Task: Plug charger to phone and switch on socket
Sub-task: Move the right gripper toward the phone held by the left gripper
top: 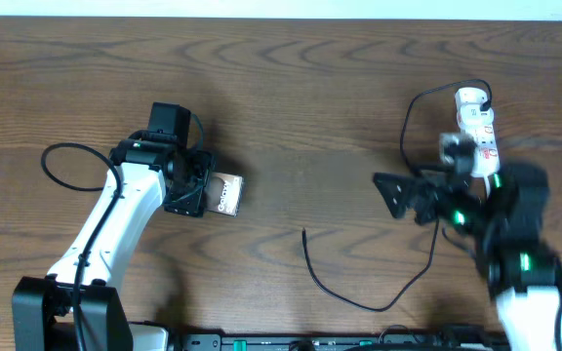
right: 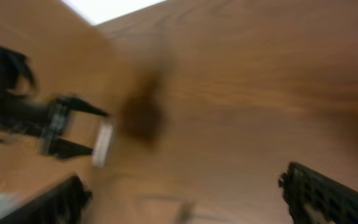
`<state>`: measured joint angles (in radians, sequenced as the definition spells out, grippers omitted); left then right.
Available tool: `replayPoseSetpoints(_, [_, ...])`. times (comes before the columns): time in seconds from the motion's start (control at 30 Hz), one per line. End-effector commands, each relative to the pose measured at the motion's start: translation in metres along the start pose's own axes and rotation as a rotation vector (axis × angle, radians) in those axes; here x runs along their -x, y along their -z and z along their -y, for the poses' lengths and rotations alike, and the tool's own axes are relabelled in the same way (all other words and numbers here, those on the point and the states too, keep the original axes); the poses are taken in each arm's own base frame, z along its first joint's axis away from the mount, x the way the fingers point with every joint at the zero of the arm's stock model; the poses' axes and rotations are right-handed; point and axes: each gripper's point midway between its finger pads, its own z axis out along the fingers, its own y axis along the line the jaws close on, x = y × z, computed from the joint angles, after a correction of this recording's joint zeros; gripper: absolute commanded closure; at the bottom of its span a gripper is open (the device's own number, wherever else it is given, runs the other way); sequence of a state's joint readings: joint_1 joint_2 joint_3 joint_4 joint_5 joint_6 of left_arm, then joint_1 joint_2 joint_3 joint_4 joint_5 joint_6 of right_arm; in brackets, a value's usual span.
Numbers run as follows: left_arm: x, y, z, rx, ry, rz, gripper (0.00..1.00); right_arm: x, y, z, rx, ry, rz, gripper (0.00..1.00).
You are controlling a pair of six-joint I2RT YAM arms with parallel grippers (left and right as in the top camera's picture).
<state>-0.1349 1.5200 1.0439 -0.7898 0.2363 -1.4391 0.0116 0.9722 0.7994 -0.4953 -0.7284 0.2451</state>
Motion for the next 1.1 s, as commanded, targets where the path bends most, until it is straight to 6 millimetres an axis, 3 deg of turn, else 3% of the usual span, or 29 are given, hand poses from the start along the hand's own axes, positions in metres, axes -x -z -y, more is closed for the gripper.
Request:
replayPoseSetpoints(0.0, [0.002, 0.012, 0.008, -0.030, 0.048, 0.023, 0.93, 0.004, -0.025, -0.051, 0.376, -0.090, -0.198, 0.01])
replayPoseSetpoints(0.07, [0.002, 0.012, 0.006, -0.023, 0.058, 0.025, 0.93, 0.008, -0.035, -0.063, 0.517, -0.169, -0.270, 0.01])
replayPoseSetpoints(0.2, [0.002, 0.012, 0.003, -0.010, 0.087, 0.025, 0.93, 0.017, -0.076, -0.051, 0.569, -0.368, -0.350, 0.01])
replayPoseSetpoints(0.27, [0.002, 0.012, 0.002, -0.010, 0.088, 0.025, 0.93, 0.014, -0.097, -0.051, 0.590, -0.383, -0.375, 0.01])
replayPoseSetpoints(0.4, [0.002, 0.012, 0.002, -0.010, 0.104, 0.025, 0.93, -0.007, -0.132, -0.063, 0.623, -0.369, -0.441, 0.07])
replayPoseSetpoints(0.6, [0.002, 0.012, 0.002, -0.011, 0.152, 0.024, 0.93, -0.050, -0.180, -0.081, 0.524, -0.357, -0.493, 0.09])
replayPoseSetpoints(1.07, [-0.002, 0.012, 0.003, -0.010, 0.171, 0.001, 0.93, -0.088, -0.211, -0.106, 0.389, -0.278, -0.477, 0.16])
